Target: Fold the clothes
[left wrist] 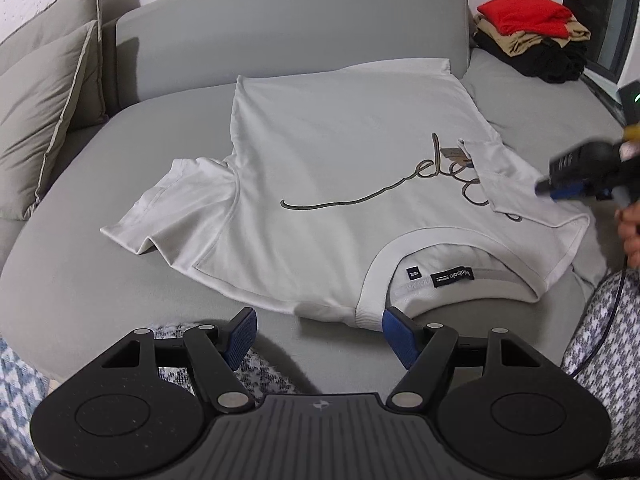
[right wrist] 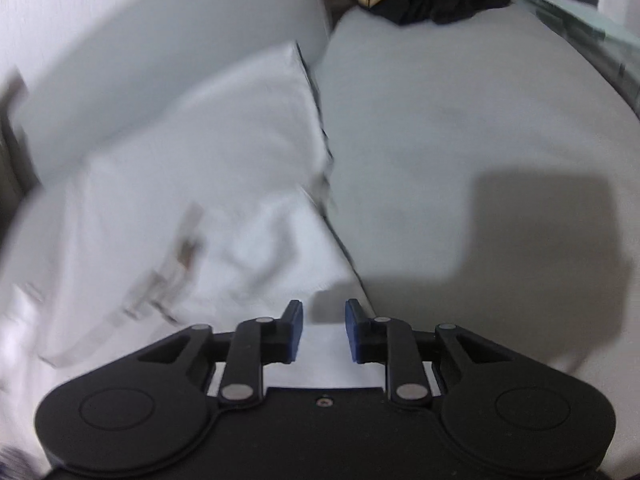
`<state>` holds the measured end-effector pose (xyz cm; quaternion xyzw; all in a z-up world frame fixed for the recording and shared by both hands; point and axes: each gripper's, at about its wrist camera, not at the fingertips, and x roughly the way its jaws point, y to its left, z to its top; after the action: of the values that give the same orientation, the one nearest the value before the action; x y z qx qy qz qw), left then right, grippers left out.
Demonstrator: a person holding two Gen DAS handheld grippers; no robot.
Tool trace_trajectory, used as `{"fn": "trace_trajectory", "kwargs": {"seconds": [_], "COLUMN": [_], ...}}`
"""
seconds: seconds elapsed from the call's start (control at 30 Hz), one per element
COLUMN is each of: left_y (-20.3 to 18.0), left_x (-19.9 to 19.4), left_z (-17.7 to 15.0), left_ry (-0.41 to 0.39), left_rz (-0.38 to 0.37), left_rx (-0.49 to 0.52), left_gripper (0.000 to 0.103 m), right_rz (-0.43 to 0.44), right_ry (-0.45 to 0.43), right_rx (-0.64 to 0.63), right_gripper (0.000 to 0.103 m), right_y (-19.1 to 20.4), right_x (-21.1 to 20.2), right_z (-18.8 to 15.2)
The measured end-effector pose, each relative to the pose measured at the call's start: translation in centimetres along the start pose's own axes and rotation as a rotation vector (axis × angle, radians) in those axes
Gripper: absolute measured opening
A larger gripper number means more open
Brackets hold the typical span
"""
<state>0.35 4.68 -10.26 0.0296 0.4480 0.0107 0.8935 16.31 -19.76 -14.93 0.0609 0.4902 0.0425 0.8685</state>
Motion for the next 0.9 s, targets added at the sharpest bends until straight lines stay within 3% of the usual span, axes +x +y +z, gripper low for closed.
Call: {"fn": "trace_trajectory", "kwargs": {"seconds": [0.07,0.2,0.3,0.4,0.5,0.63,0.7,0.8,0.9], "left_y": [0.1,0.5,0.9,1.3,1.4,0.7,0.1,-0.7,0.3], "left_x": [0.2,0.9,1.6,2.5,4.2,6.9,6.5,5.1,3.5], "left_z": [0.0,0.1,0.6,1.9,3.2,3.1,2.2,0.7,-0.6], "left_ry": [0.001,0.010,0.000,-0.032,-0.020,0.084,0.077,0.049,0.093], "left_rz": [0.003,-0.003,0.015,0.057,0.078,-0.005,-0.004,0.003,-0.103], "left_rx": [-0.002,-0.016,-0.019,-0.013,-0.016,-0.036,-0.005,0.046,0.009], "left_gripper": [0.070,0.070,0.068,0.063,0.058,0.058,0.057,0.057,0.056], "right_rz": [-0.036,-0.045,-0.040,0.065,0.137,0.165,0.163,0.158,0.148], "right_ry": [0.010,0.042,0.029,-0.007,-0.005,0.040,0.081,0.077,0.102], "right_rx": [-0.006,0.002,0.018,0.032,0.042,0.042,0.036,-0.018,-0.088], "right_gripper": [0.003,0.003,0.012,0.021,0.023,0.025,0.028,0.032,0.039], "right_y": [-0.3,-1.5,-1.4,0.0,2.0,3.4,3.5,3.1,3.1], "right_x": [-0.8,-3.2,-5.3,-6.6,-6.0,-3.3,-2.1,-3.7,-6.3], "right_z": [-1.2,-3.3,-3.9,-3.5,-2.3,-2.1,-3.1,-5.0,-7.1]}}
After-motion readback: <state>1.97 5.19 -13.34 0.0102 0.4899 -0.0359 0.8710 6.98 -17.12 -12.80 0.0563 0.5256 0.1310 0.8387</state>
